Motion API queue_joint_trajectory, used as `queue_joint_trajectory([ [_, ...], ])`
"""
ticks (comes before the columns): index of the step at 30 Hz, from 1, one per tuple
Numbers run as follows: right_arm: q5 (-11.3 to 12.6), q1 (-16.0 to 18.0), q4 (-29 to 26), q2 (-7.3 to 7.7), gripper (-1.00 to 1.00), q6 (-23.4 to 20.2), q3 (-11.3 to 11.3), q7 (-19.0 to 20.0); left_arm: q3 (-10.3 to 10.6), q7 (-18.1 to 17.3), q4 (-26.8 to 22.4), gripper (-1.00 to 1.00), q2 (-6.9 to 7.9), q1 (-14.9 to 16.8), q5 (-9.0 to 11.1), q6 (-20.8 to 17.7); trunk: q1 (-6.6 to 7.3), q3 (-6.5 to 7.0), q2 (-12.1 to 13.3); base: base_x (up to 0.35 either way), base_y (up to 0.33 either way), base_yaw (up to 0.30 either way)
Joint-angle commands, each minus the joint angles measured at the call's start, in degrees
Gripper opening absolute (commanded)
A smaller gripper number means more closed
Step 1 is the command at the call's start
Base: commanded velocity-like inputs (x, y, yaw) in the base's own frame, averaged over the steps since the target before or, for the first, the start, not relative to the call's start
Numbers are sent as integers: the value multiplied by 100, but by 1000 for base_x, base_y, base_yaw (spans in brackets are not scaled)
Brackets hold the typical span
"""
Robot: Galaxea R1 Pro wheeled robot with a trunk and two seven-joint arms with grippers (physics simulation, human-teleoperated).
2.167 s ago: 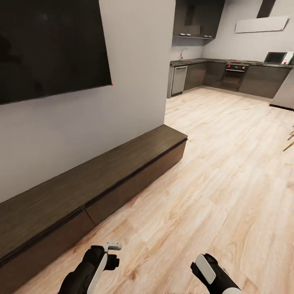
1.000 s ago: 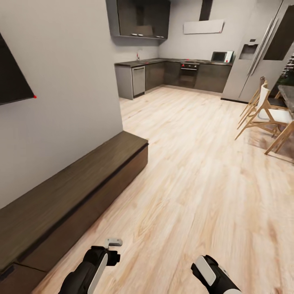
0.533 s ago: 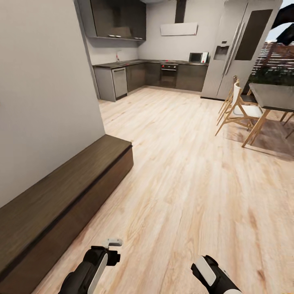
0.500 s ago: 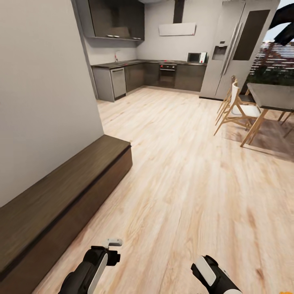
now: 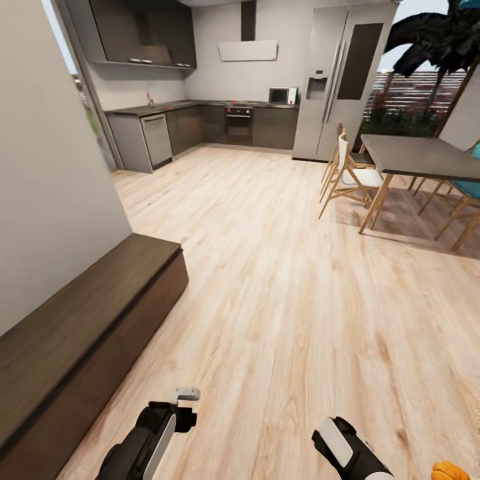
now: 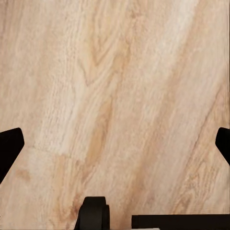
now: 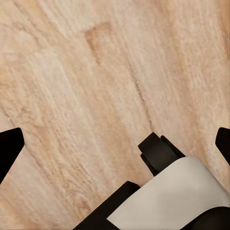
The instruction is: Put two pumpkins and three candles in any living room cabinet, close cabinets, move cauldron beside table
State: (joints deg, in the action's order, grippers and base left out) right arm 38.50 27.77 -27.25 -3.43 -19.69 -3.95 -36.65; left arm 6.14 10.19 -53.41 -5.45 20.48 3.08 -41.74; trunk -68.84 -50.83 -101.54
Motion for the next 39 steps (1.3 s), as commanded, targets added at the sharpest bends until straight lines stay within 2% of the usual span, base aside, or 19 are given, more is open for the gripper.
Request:
queue_joint_trajectory([
  [1, 0, 0, -3, 0, 100, 0, 0, 0, 1, 0, -1, 100, 0, 0, 0, 2, 0, 3, 0, 326, 0, -285],
  [25, 0, 0, -1, -6, 100, 0, 9, -4, 10, 1, 0, 100, 9, 0, 0, 8, 0, 77, 0, 329, 0, -280],
  [39, -34, 0, -7, -9, 100, 0, 9, -3, 16, 1, -1, 100, 10, 0, 0, 8, 0, 84, 0, 329, 0, -30],
])
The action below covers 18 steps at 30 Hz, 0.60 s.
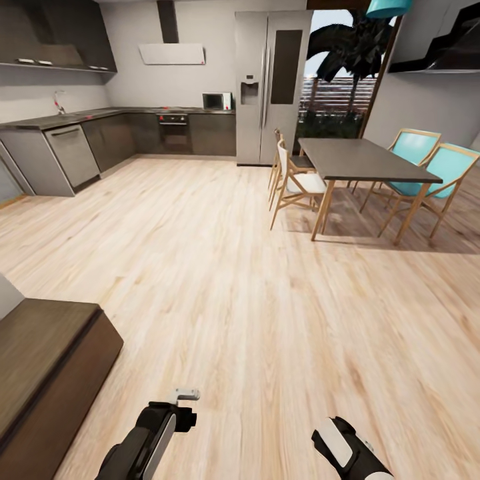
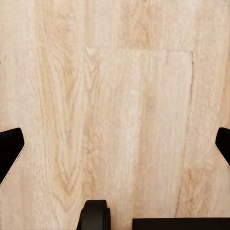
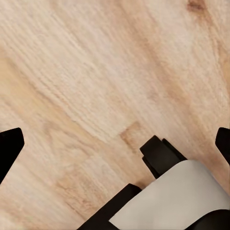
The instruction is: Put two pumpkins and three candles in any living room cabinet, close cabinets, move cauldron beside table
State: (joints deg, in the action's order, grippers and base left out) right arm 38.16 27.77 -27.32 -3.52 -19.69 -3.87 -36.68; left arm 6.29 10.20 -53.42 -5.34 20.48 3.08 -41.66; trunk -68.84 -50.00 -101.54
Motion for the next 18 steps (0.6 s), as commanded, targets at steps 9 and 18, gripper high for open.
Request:
queue_joint_trajectory([
  [9, -16, 0, 1, 0, 100, 3, 7, 1, 2, 0, 4, 100, -2, 0, 0, 0, 0, 0, 0, 329, 0, 0],
  [18, -27, 0, 2, -9, 100, 1, 9, -5, 4, 0, 3, 100, -3, 0, -2, 1, 0, 0, 0, 329, -59, 0],
])
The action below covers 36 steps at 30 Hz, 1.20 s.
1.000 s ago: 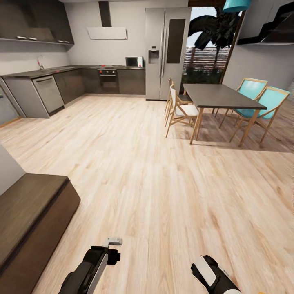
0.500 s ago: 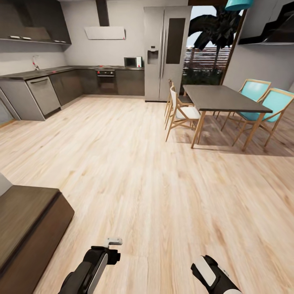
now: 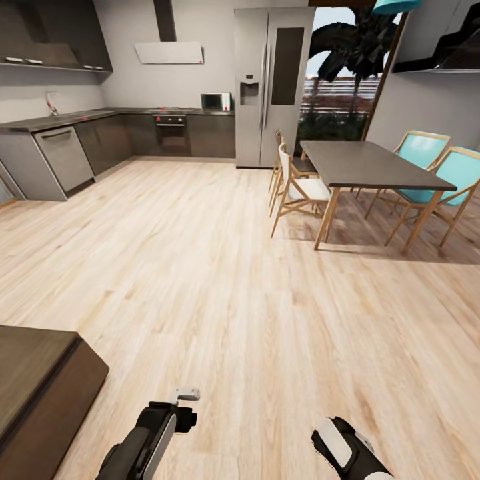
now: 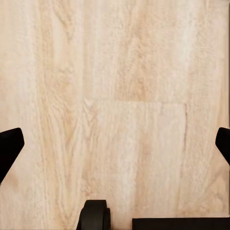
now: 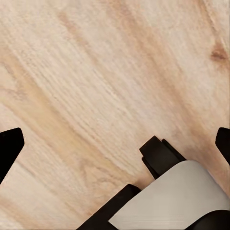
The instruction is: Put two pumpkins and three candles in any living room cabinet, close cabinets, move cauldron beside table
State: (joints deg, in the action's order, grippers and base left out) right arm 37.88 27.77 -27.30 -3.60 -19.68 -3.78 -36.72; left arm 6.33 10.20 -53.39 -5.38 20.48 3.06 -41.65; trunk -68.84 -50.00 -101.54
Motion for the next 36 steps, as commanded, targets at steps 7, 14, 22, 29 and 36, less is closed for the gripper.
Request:
queue_joint_trajectory([
  [7, 0, 0, -1, 0, 100, -1, 1, 1, 0, 0, 2, 100, -7, 0, -14, 127, 0, 0, 0, 328, -135, 90],
  [14, -10, 0, -1, -2, 100, -1, 8, -1, -7, 0, 4, 100, -7, 0, -16, 156, 0, 0, 0, 303, -190, 259],
  [22, -18, 0, -3, -9, 100, -1, 17, -2, -9, 0, 4, 100, -7, 0, -16, 159, 0, 0, 0, 282, -201, 291],
  [29, -18, 0, -3, -9, 100, -1, 18, -2, -9, 0, 4, 100, -7, 0, -16, 158, 0, 0, 0, 292, -123, 293],
  [36, -25, 0, -3, -17, 100, -1, 25, -2, 206, 8, 4, 100, -8, 0, -14, 163, 0, 0, 0, 261, -240, 293],
])
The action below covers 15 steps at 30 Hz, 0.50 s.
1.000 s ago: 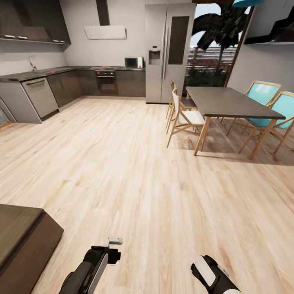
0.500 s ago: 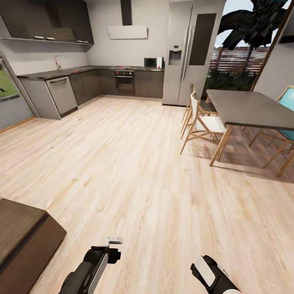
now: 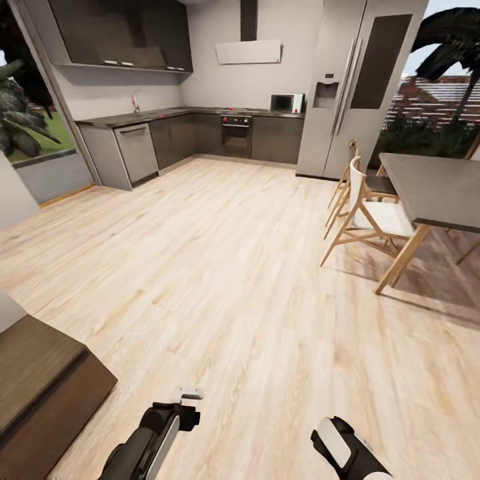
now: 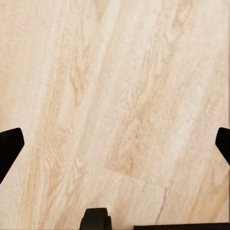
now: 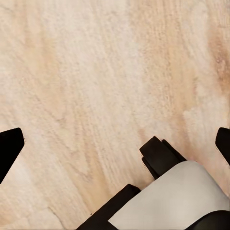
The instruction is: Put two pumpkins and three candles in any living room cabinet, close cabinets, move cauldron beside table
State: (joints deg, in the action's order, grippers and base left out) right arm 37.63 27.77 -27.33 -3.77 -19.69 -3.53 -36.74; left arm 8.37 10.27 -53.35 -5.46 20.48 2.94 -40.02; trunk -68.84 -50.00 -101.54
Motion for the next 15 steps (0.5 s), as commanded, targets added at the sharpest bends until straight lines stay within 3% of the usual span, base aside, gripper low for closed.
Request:
queue_joint_trajectory([
  [1, -1, 0, 0, -3, 100, 0, 1, 0, 51, 0, 0, 100, 0, 0, 1, 1, 0, 0, 0, 254, -250, 293],
  [5, -1, 0, 0, -16, 100, 0, 6, 0, 134, 1, 2, 100, 7, 0, 3, 3, 0, 0, 0, 251, -215, 293],
  [15, -2, 0, 0, -18, 100, 0, 22, 0, 147, 1, 5, 100, 1, 0, -4, 3, 0, 0, 0, 240, -97, 293],
])
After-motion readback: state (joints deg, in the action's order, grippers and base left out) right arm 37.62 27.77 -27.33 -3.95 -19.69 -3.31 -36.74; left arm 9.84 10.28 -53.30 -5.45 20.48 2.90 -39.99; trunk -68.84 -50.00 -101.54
